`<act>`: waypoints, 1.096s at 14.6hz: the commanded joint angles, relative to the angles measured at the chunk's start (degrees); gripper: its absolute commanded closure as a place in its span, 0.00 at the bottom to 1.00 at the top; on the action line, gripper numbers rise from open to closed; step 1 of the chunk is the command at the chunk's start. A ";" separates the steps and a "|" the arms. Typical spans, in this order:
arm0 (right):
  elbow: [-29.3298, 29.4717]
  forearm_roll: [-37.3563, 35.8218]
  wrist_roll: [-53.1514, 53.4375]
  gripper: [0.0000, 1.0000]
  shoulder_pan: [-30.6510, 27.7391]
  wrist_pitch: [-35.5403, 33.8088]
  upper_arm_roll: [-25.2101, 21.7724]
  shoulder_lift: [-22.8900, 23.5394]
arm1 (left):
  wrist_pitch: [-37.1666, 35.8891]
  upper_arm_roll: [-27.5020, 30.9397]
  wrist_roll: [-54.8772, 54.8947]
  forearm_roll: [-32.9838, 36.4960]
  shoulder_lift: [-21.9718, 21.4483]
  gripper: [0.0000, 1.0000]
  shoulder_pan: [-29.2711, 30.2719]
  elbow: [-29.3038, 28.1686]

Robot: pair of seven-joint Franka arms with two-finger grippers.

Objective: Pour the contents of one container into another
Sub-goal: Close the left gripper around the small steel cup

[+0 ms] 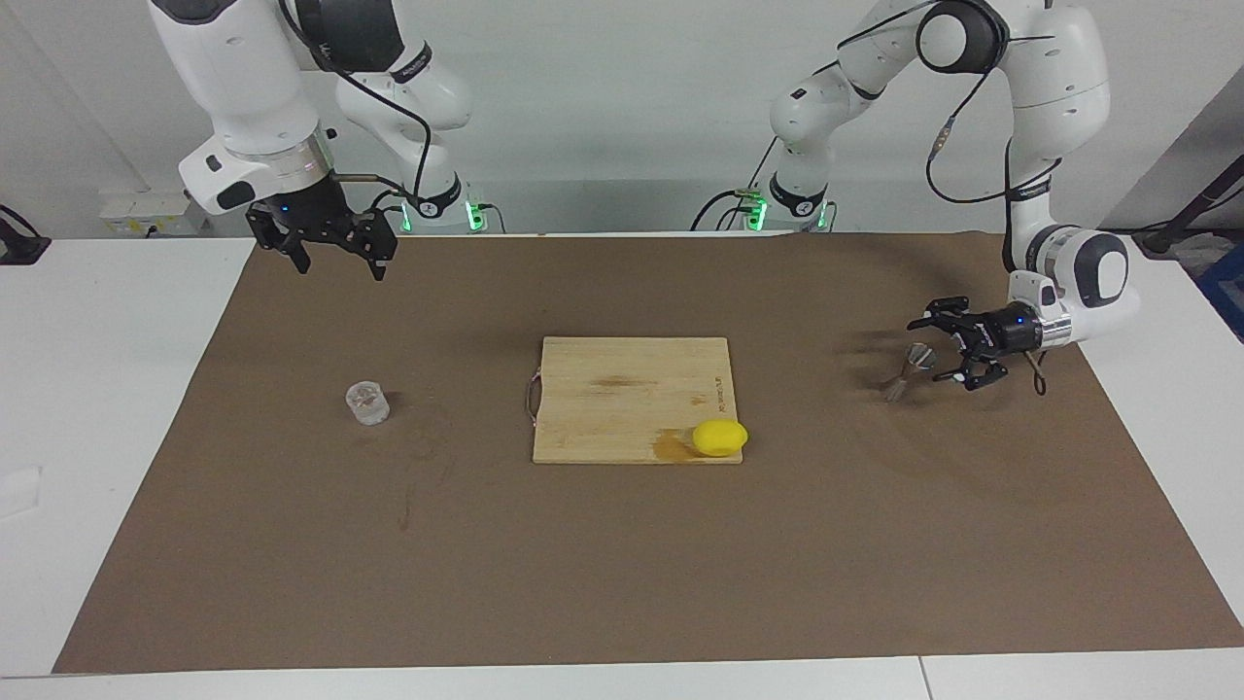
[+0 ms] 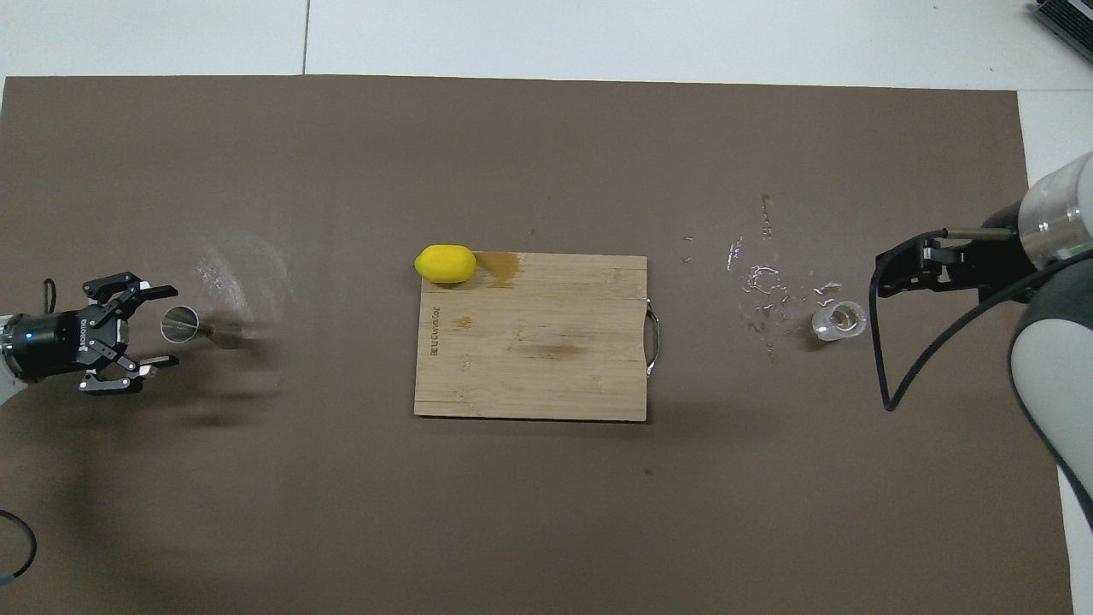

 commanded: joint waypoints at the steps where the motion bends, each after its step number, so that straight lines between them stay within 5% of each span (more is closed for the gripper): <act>1: -0.76 1.51 -0.69 0.00 -0.53 -0.36 0.20 -0.83 | -0.98 -0.33 1.85 1.54 1.13 0.00 0.84 1.16; 16: -0.85 1.51 -0.60 0.00 -0.62 -0.45 0.20 -0.92 | 1.75 -0.33 4.49 0.93 1.22 0.00 -0.22 -0.24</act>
